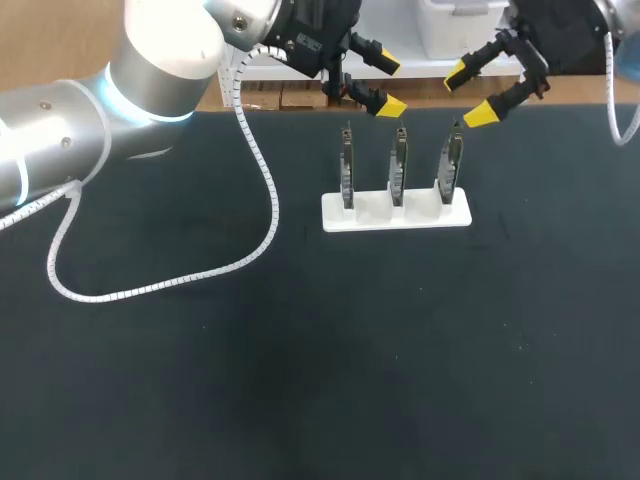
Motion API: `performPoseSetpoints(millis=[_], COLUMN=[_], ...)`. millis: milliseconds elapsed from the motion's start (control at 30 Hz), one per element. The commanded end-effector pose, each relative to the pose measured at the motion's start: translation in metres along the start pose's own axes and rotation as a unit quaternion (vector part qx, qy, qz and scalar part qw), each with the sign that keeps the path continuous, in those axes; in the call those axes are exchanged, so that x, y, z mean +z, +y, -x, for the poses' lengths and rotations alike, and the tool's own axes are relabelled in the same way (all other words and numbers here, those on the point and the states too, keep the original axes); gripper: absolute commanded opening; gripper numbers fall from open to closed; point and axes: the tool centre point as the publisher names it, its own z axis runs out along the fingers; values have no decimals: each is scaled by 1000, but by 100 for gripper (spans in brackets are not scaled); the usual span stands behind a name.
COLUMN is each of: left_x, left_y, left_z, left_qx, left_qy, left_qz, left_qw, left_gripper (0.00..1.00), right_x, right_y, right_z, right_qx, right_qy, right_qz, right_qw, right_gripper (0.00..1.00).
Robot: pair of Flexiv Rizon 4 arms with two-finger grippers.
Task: Pick up the optical module with the left hand, and insert it into the network port with the right hand.
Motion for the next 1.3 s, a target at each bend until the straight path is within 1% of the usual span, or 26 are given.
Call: performPoseSetpoints(millis=[33,67,733,900,933,1000,1033,1300], left_x=[0,0,0,0,0,0,0,0], left_y=[-1,-1,-1,-1,-1,-1,-1,-1], left_z=[1,1,1,1,1,1,1,1], left_qx=[-1,-1,-1,-1,-1,-1,-1,-1], left_qy=[2,2,2,2,2,2,2,2], left_qz=[1,1,1,1,1,1,1,1], left_qw=[1000,1000,1000,1000,1000,1000,1000,1000], left_gripper=[100,100,100,100,100,100,100,100], right_x=[0,0,0,7,9,11,12,17], right_y=[5,5,5,14,17,21,22,23], right_z=[-1,-1,-1,-9,-10,-13,-14,-20], right_qx=[-1,-1,-1,11,16,19,19,21], right_qy=[-1,-1,-1,-4,1,-11,-9,-19], right_qz=[-5,-5,-5,-1,2,0,1,7], right_qw=[1000,1000,1000,1000,1000,1000,1000,1000], right_gripper=[35,0,0,0,0,0,0,0])
